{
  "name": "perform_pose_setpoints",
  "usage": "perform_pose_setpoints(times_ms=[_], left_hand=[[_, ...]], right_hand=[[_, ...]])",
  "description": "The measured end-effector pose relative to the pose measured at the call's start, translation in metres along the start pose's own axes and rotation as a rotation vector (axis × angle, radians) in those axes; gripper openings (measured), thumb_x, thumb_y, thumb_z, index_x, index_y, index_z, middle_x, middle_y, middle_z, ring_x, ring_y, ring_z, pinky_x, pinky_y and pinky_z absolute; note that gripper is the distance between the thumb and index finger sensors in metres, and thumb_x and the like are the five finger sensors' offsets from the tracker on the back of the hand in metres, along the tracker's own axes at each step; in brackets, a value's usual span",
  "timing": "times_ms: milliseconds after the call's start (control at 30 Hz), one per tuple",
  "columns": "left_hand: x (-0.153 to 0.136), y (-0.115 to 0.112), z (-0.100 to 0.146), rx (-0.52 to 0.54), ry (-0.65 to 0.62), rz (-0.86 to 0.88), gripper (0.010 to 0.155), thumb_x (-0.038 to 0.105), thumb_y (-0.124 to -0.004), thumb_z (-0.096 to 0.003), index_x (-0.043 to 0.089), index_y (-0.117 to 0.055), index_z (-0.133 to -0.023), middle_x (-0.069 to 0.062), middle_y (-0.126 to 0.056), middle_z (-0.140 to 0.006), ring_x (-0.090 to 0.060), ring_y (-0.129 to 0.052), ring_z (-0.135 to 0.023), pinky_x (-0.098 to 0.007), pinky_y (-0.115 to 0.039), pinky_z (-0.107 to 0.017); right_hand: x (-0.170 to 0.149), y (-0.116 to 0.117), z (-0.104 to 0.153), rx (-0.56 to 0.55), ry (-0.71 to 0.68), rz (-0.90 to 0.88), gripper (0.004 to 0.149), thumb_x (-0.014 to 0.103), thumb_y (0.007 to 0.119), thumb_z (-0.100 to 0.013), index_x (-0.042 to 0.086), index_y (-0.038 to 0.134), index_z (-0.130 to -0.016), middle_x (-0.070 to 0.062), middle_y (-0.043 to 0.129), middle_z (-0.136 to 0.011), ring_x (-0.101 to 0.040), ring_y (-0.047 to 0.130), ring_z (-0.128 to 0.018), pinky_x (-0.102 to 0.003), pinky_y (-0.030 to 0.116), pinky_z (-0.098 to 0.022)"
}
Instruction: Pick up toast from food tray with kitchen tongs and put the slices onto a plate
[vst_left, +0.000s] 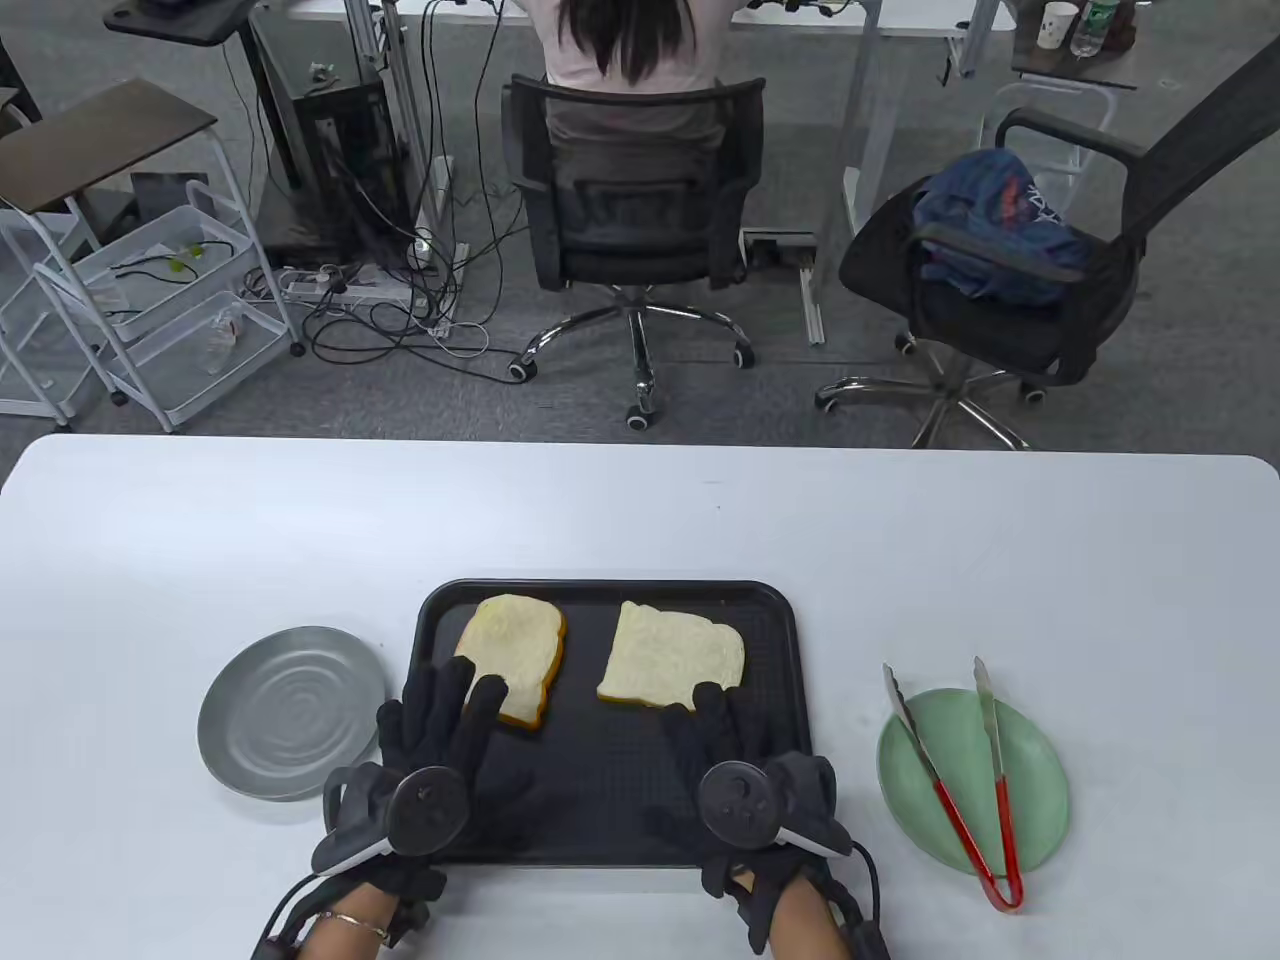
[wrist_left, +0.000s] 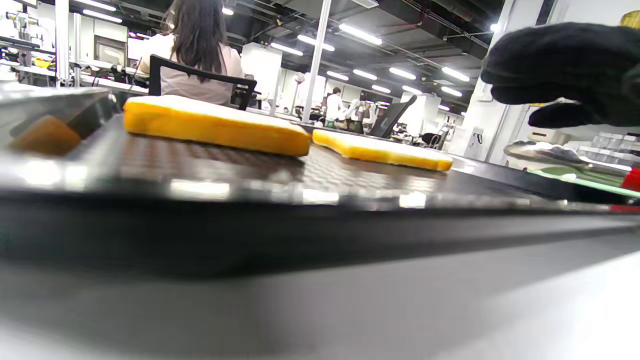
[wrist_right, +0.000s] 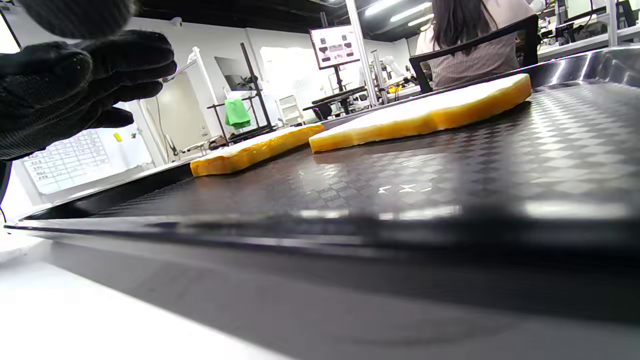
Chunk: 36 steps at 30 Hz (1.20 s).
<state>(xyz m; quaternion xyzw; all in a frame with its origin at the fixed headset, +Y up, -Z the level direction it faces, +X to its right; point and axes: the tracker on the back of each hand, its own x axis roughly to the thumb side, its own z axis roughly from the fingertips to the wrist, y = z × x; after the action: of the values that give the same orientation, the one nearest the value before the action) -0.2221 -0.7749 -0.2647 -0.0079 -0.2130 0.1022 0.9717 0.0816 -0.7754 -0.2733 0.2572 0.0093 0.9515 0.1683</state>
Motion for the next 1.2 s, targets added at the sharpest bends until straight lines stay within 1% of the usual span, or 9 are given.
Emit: perform_pose_setpoints(times_ms=[333, 900, 1200], left_hand=[[0.0032, 0.0010, 0.0000, 0.004, -0.009, 0.003, 0.093, 0.072, -0.039, -0.0655, 0.012, -0.004, -0.127, -0.030, 0.002, -0.127, -0.065, -0.007, -0.110, -0.083, -0.026, -0.074], [0.0046, -0.0018, -0.0021, -0.025, -0.012, -0.004, 0.093, 0.072, -0.039, -0.0654, 0.012, -0.004, -0.127, -0.030, 0.002, -0.128, -0.065, -0.007, -0.111, -0.083, -0.026, -0.075], [0.0045, -0.0014, -0.0018, -0.018, -0.016, -0.001, 0.093, 0.072, -0.039, -0.0654, 0.012, -0.004, -0.127, -0.030, 0.002, -0.128, -0.065, -0.007, -0.111, -0.083, -0.026, -0.075]], right_hand=[[0.0005, 0.0001, 0.0003, -0.002, -0.006, 0.001, 0.094, 0.067, 0.068, -0.042, 0.011, 0.027, -0.107, -0.031, 0.015, -0.108, -0.060, 0.017, -0.092, -0.082, 0.028, -0.050], [0.0005, 0.0012, -0.0001, 0.000, -0.014, -0.024, 0.094, 0.066, 0.068, -0.042, 0.011, 0.027, -0.106, -0.032, 0.014, -0.107, -0.060, 0.016, -0.092, -0.082, 0.028, -0.050], [0.0009, 0.0012, 0.0002, 0.001, -0.016, -0.023, 0.094, 0.066, 0.067, -0.042, 0.011, 0.026, -0.106, -0.032, 0.014, -0.107, -0.060, 0.016, -0.092, -0.082, 0.028, -0.050]])
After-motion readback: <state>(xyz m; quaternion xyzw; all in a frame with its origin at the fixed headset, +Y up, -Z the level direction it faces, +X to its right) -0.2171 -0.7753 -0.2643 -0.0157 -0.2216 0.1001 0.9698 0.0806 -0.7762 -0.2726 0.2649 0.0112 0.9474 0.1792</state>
